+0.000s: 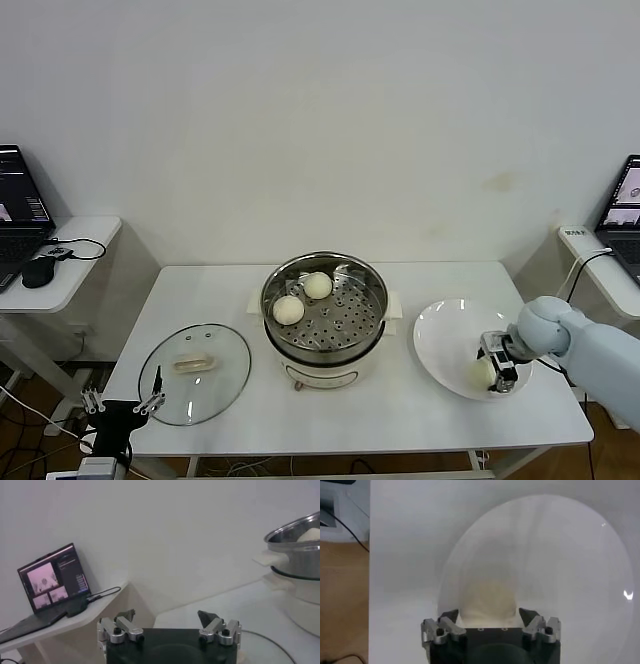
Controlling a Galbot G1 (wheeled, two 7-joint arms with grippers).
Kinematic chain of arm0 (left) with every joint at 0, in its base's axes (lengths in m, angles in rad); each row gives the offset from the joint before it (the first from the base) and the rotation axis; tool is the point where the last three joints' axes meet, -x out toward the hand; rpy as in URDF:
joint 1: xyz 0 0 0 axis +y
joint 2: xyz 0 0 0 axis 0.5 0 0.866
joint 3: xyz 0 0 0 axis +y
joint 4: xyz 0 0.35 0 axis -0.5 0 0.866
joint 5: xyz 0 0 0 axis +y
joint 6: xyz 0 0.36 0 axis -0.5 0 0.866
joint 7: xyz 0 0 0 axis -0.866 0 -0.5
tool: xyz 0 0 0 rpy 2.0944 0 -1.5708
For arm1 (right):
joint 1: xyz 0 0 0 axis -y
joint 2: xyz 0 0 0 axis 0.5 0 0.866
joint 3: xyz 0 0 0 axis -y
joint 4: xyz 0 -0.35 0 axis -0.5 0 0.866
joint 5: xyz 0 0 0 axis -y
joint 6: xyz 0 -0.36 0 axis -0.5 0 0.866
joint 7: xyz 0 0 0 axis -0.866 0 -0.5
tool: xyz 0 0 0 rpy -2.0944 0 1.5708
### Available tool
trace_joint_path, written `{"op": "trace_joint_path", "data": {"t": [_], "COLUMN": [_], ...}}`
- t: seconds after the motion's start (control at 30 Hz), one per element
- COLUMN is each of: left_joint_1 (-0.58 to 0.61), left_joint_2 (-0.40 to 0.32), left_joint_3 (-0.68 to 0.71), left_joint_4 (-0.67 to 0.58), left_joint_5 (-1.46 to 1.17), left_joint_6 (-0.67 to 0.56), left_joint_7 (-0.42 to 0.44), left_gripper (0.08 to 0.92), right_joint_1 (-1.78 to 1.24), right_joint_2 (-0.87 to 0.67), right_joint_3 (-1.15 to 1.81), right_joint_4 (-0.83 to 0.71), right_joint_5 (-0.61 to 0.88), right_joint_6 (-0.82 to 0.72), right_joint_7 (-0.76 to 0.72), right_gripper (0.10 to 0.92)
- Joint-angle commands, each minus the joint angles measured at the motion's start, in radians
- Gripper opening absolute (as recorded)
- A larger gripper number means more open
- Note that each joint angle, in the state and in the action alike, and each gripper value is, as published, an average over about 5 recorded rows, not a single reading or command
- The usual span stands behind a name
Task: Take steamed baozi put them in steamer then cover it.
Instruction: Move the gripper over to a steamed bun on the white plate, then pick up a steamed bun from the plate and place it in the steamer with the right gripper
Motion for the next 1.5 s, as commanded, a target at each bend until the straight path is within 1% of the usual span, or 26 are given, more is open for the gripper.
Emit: {"op": "trace_joint_path", "data": {"t": [0.03,0.27,0.47,0.63,0.73,0.93,1.1,1.2,1.4,1.5], "left_joint_1": [0.001,-0.002,-0.009,-0.012,-0.012,-0.011,-0.009,-0.006,0.01,0.018], "left_joint_2": [0.001,0.001,0.006,0.01,0.014,0.012,0.005,-0.002,-0.013,-0.017], "left_joint_3": [-0.001,0.002,0.005,0.007,0.007,0.004,-0.001,-0.005,-0.022,-0.032], "left_joint_4": [-0.002,-0.002,-0.007,-0.015,-0.018,-0.027,-0.03,-0.034,-0.051,-0.06], "left_joint_5": [0.0,0.001,-0.001,-0.003,-0.005,-0.005,-0.007,-0.008,-0.009,-0.012], "left_joint_6": [0.0,-0.001,0.0,0.001,0.001,0.001,0.001,0.0,-0.001,-0.001], "left_joint_7": [0.0,-0.001,0.0,0.0,0.0,0.0,0.0,-0.001,-0.002,-0.002], "left_gripper": [0.823,0.823,0.823,0.823,0.823,0.823,0.823,0.823,0.823,0.823], "right_joint_1": [-0.011,0.093,0.308,0.506,0.627,0.844,0.896,0.88,0.809,0.793], "right_joint_2": [0.013,-0.016,-0.042,-0.011,0.04,0.204,0.337,0.403,0.518,0.559], "right_joint_3": [0.011,-0.026,-0.112,-0.167,-0.227,-0.351,-0.421,-0.456,-0.532,-0.579], "right_joint_4": [-0.013,0.01,0.033,0.031,0.024,0.022,0.046,0.057,0.029,0.009], "right_joint_5": [-0.002,0.054,0.16,0.26,0.32,0.405,0.469,0.479,0.467,0.434], "right_joint_6": [-0.001,-0.008,-0.023,-0.04,-0.053,-0.074,-0.093,-0.084,0.044,0.115], "right_joint_7": [0.001,-0.024,-0.053,-0.06,-0.058,-0.037,0.012,0.026,0.054,0.053], "right_gripper": [0.652,0.645,0.645,0.645,0.645,0.651,0.653,0.653,0.653,0.653]}}
